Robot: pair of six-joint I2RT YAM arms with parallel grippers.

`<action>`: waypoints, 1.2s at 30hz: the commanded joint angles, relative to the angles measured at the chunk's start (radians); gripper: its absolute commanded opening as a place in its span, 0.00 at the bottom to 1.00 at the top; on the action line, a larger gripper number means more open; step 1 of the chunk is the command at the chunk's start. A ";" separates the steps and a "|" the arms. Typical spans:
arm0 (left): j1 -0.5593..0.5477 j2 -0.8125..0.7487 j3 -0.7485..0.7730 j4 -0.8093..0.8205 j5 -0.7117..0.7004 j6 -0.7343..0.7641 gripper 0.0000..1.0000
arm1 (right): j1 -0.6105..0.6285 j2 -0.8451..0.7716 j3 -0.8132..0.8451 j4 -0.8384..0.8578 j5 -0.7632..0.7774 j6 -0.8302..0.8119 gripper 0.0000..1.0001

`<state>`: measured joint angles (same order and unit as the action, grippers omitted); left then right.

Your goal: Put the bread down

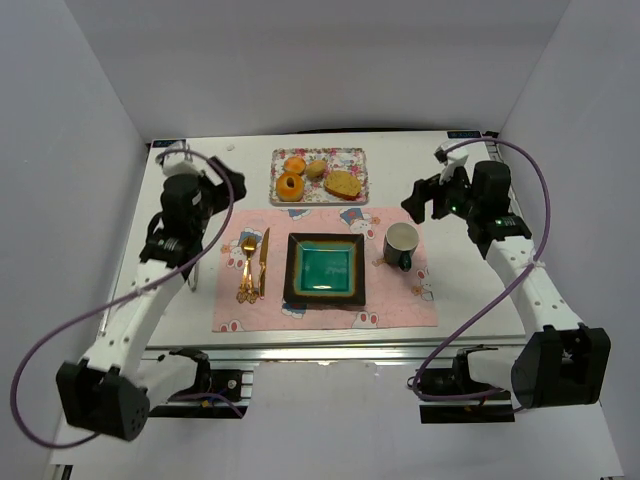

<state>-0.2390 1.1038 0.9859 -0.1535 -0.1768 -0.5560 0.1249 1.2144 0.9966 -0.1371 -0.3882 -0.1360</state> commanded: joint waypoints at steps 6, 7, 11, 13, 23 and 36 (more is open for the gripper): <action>0.212 -0.242 -0.168 -0.305 0.028 0.080 0.00 | 0.018 -0.035 -0.038 -0.125 -0.725 -0.496 0.28; 0.234 -0.220 -0.174 -0.329 0.048 0.102 0.00 | 0.025 -0.027 -0.032 -0.127 -0.718 -0.491 0.20; 0.340 -0.104 -0.184 -0.366 0.112 0.198 0.13 | 0.050 0.016 0.008 -0.191 -0.692 -0.494 0.58; 0.371 -0.047 -0.174 -0.368 0.123 0.251 0.62 | 0.053 0.028 0.016 -0.216 -0.675 -0.501 0.70; 0.379 0.261 -0.130 -0.249 0.072 0.448 0.78 | 0.053 -0.015 -0.058 -0.154 -0.630 -0.482 0.82; 0.428 0.502 -0.125 -0.112 0.100 0.524 0.72 | 0.048 -0.007 -0.065 -0.133 -0.618 -0.468 0.85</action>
<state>0.1600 1.5978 0.8474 -0.3290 -0.1123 -0.0544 0.1749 1.2217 0.9360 -0.3038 -1.0019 -0.6090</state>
